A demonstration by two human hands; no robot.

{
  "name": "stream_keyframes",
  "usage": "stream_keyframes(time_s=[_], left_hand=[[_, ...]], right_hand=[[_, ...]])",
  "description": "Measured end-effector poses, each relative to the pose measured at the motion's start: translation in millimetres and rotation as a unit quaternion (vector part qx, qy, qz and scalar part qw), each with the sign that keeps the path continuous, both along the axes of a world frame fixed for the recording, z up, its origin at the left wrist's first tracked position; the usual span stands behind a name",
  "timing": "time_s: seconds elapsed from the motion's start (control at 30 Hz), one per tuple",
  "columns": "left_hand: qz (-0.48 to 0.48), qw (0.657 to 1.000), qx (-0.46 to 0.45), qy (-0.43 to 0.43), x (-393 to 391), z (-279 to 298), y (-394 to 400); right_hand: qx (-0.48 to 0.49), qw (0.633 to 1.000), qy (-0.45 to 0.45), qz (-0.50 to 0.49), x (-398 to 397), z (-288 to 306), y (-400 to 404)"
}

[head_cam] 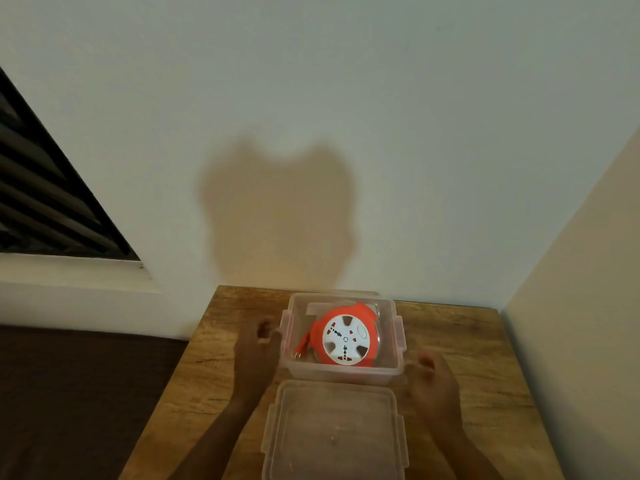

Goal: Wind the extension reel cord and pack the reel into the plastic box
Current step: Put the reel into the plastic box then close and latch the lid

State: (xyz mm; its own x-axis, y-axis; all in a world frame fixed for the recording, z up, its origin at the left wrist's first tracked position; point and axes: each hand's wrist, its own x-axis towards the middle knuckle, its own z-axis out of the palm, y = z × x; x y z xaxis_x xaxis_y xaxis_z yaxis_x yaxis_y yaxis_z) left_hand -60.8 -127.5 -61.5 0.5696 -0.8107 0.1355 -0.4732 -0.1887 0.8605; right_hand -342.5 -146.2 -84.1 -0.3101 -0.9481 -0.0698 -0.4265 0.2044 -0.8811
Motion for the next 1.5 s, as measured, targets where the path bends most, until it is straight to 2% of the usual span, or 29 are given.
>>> stream_keyframes(time_s=[0.1, 0.17, 0.23, 0.37, 0.47, 0.57, 0.7, 0.83, 0.9, 1.0, 1.07, 1.13, 1.2, 1.23, 1.33, 1.5], left_hand=[[0.053, 0.991, 0.107, 0.068, 14, -36, 35], [0.051, 0.971, 0.214, 0.09, 15, -53, 49], [0.025, 0.955, 0.284, 0.087, 12, -63, 59], [-0.039, 0.946, 0.316, 0.059, 5, -61, 65], [-0.064, 0.947, 0.311, 0.054, 4, -50, 70], [-0.063, 0.956, 0.272, 0.092, 8, -30, 78], [-0.052, 0.972, 0.186, 0.133, 13, 12, 82], [-0.065, 0.983, 0.066, 0.156, 9, 61, 67], [-0.076, 0.982, -0.004, 0.173, 6, 82, 55], [-0.096, 0.952, -0.089, 0.277, 6, 103, 40], [-0.091, 0.909, -0.121, 0.388, 9, 110, 31], [-0.074, 0.857, -0.139, 0.49, 14, 113, 21], [-0.074, 0.833, -0.145, 0.529, 17, 112, 12], [-0.076, 0.837, -0.136, 0.525, 16, 110, 6], [-0.066, 0.875, -0.078, 0.473, 11, 95, -9], [-0.053, 0.912, -0.035, 0.404, 2, 55, -18]], right_hand=[[0.157, 0.988, -0.002, 0.002, -14, -28, 36], [0.189, 0.981, -0.002, 0.044, -17, -35, 50], [0.199, 0.976, 0.011, 0.083, -16, -35, 56], [0.215, 0.965, 0.075, 0.127, -10, -28, 57], [0.217, 0.966, 0.066, 0.126, -9, -13, 60], [0.207, 0.965, 0.034, 0.157, -17, 5, 63], [0.193, 0.96, -0.087, 0.183, -33, 45, 59], [0.118, 0.968, -0.166, 0.144, -38, 85, 47], [0.083, 0.962, -0.234, 0.11, -37, 102, 36], [0.046, 0.917, -0.385, 0.094, -37, 122, 20], [0.03, 0.885, -0.458, 0.079, -37, 130, 11], [0.005, 0.869, -0.49, 0.059, -36, 132, 3], [-0.016, 0.89, -0.453, 0.051, -32, 130, -4], [-0.021, 0.912, -0.406, 0.05, -29, 127, -7], [-0.019, 0.956, -0.291, 0.037, -18, 115, -17], [0.005, 0.98, -0.198, 0.019, -5, 84, -34]])
